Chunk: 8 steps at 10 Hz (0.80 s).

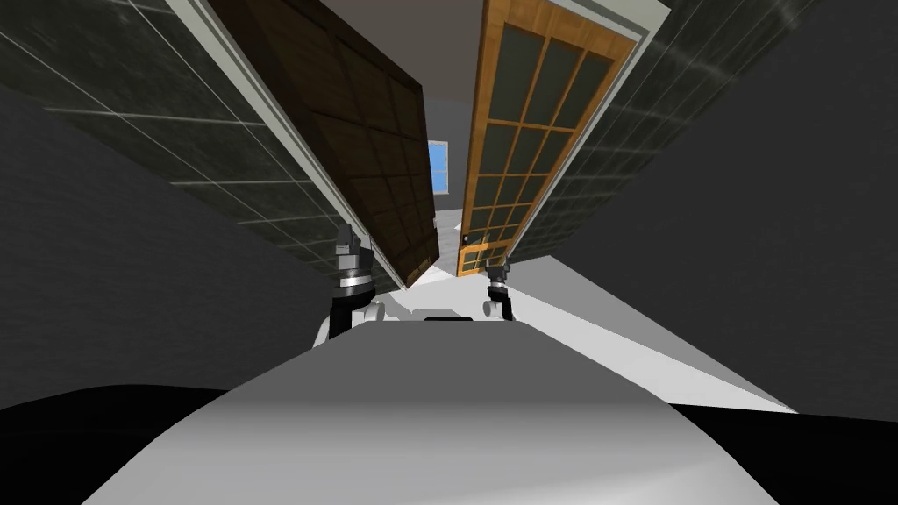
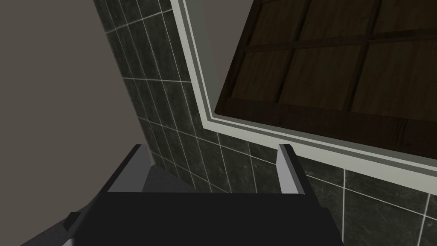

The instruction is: Push the door open

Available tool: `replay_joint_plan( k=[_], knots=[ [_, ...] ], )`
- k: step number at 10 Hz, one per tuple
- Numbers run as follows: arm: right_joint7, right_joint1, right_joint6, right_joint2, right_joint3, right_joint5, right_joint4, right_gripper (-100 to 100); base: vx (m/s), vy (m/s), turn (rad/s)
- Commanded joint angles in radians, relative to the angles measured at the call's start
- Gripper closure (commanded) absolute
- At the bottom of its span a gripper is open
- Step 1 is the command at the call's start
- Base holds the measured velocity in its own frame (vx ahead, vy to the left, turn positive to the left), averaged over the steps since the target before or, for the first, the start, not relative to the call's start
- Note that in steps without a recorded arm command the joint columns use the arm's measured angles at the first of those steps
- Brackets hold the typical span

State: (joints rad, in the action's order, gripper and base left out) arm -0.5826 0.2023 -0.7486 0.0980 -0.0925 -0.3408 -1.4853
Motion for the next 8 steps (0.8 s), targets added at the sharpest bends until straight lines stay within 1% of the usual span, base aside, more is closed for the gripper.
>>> replay_joint_plan(
  k=[1,5,8],
  knots=[
    [-0.029,-0.013,-0.01,0.0,-0.002,-0.011,0.039,-100,0.077,-0.065,0.163],
    [-0.093,-0.045,-0.027,-0.003,-0.007,-0.036,0.129,-100,0.074,-0.062,0.145],
    [-0.14,-0.069,-0.04,-0.007,-0.011,-0.055,0.195,-100,0.069,-0.078,0.142]
  ],
)
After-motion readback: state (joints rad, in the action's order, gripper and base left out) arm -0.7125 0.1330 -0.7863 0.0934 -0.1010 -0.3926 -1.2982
